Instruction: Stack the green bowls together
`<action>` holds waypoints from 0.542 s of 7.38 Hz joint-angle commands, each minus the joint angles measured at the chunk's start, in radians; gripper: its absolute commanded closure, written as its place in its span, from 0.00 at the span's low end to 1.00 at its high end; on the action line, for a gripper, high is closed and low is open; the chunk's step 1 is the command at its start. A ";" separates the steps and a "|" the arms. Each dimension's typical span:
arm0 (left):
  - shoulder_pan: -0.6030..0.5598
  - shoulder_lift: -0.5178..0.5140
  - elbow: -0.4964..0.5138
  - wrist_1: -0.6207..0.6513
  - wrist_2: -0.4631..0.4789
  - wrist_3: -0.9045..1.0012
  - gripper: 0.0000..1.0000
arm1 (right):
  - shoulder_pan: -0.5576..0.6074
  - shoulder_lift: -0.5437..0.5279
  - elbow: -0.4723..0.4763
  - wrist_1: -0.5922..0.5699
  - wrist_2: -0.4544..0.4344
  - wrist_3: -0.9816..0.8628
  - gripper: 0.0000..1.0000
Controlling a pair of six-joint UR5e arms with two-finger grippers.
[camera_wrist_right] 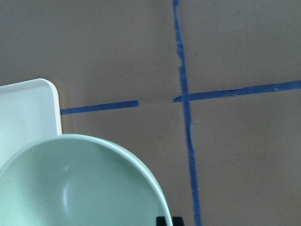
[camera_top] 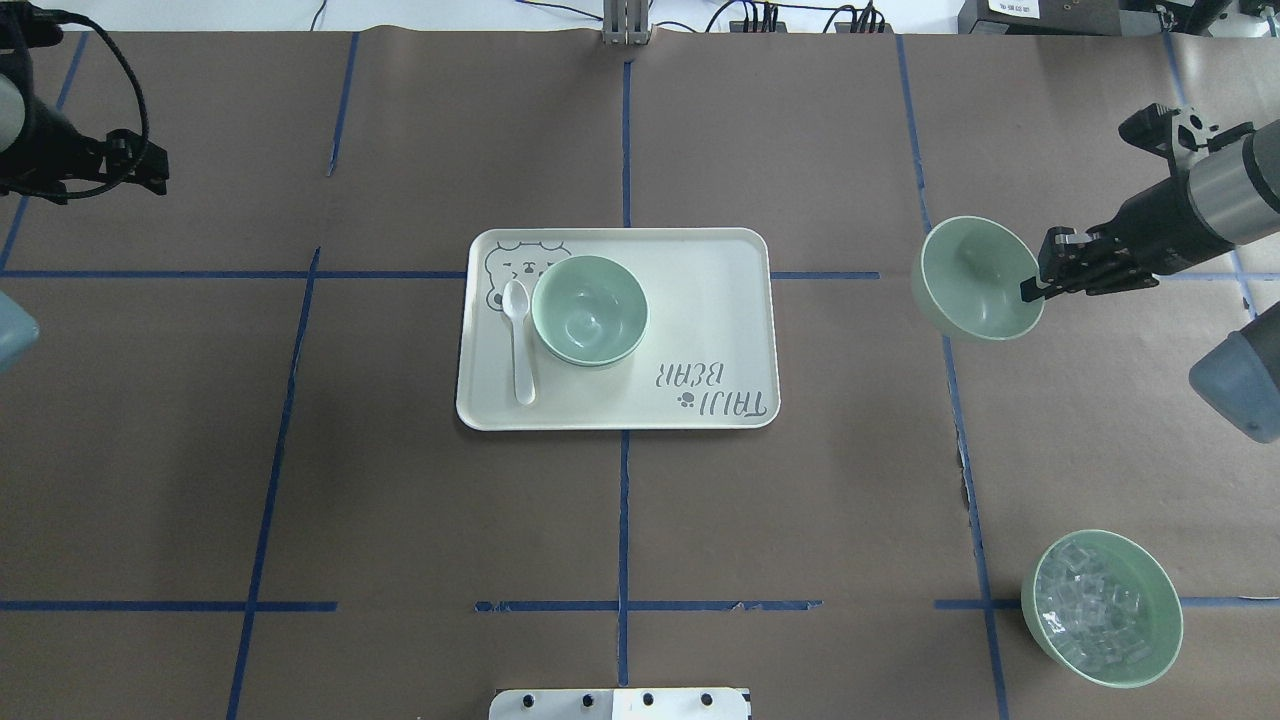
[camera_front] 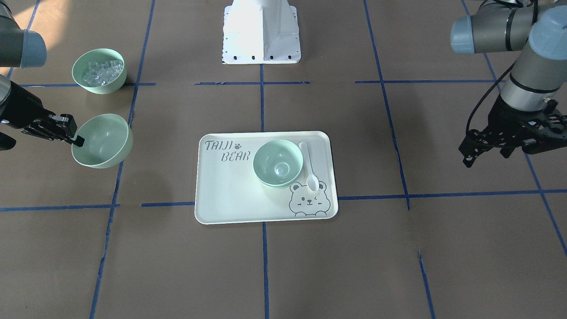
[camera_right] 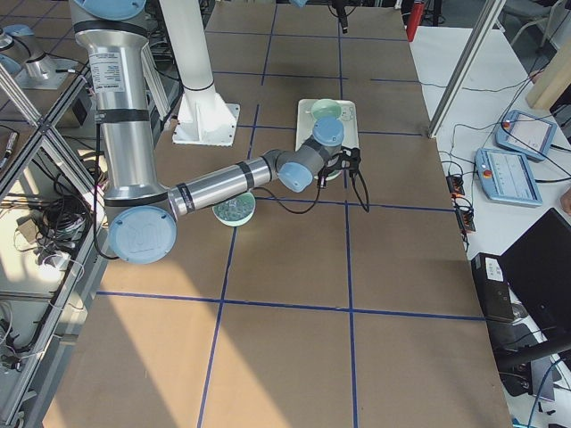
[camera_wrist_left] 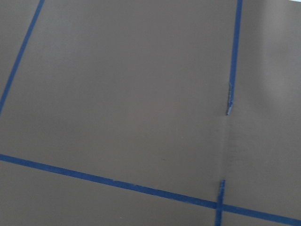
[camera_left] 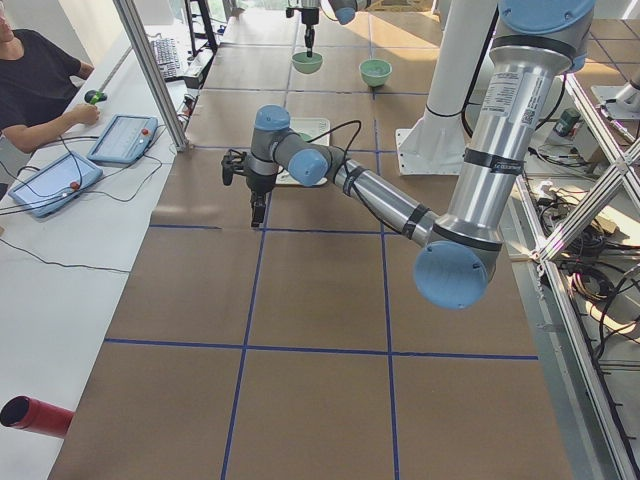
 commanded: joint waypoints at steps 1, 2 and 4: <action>-0.065 0.099 0.005 -0.101 -0.030 0.116 0.00 | -0.087 0.179 0.004 -0.078 -0.026 0.093 1.00; -0.106 0.107 0.016 -0.101 -0.071 0.168 0.00 | -0.145 0.294 0.004 -0.215 -0.113 0.095 1.00; -0.196 0.110 0.074 -0.101 -0.119 0.320 0.00 | -0.256 0.444 -0.030 -0.365 -0.229 0.104 1.00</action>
